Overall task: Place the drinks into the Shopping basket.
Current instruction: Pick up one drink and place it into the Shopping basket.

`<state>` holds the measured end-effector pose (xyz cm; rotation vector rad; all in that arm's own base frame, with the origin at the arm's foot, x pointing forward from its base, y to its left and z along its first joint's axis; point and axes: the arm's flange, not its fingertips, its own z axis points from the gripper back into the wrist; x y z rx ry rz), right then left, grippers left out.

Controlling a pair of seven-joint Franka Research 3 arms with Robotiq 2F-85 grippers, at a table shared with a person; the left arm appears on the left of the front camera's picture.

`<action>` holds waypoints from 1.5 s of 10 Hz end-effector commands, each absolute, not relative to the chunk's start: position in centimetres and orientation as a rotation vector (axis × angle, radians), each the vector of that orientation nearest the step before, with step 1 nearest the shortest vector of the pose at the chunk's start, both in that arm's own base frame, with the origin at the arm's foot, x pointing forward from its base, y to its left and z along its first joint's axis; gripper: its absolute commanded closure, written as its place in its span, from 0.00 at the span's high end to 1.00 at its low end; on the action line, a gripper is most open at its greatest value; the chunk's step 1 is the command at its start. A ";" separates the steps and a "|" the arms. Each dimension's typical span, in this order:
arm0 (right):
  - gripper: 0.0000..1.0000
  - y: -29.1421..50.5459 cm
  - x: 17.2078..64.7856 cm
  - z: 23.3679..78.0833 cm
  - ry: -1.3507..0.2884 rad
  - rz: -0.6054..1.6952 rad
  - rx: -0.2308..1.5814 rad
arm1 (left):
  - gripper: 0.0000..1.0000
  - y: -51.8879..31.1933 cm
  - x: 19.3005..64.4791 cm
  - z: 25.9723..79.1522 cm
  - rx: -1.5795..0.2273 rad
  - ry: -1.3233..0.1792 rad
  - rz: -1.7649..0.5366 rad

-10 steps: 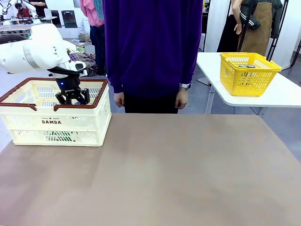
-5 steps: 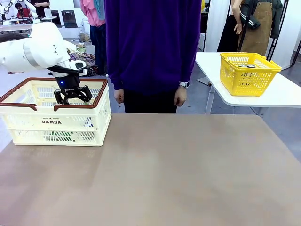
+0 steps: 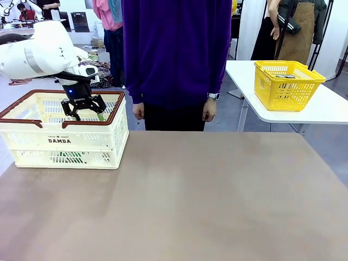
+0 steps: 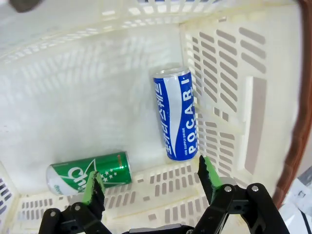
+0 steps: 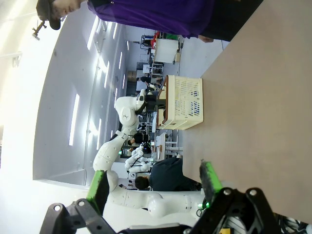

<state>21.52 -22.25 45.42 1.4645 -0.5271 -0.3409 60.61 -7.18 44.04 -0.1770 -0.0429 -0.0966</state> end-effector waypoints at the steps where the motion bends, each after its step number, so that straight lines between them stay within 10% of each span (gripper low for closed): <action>1: 1.00 -22.3 21.7 45.9 -0.538 -0.344 1.484 | 1.00 -5.5 56.3 49.7 -0.245 -0.095 -0.115; 7: 1.00 -22.3 21.7 45.9 -0.538 -0.344 1.484 | 1.00 4.0 34.4 58.2 -0.705 -0.146 -0.291; 12: 1.00 -22.3 21.7 45.9 -0.538 -0.344 1.484 | 1.00 17.5 32.9 49.9 -1.353 -0.101 -0.099; 15: 1.00 -22.3 21.7 45.9 -0.538 -0.344 1.484 | 1.00 16.7 29.1 50.1 -1.263 -0.161 -0.097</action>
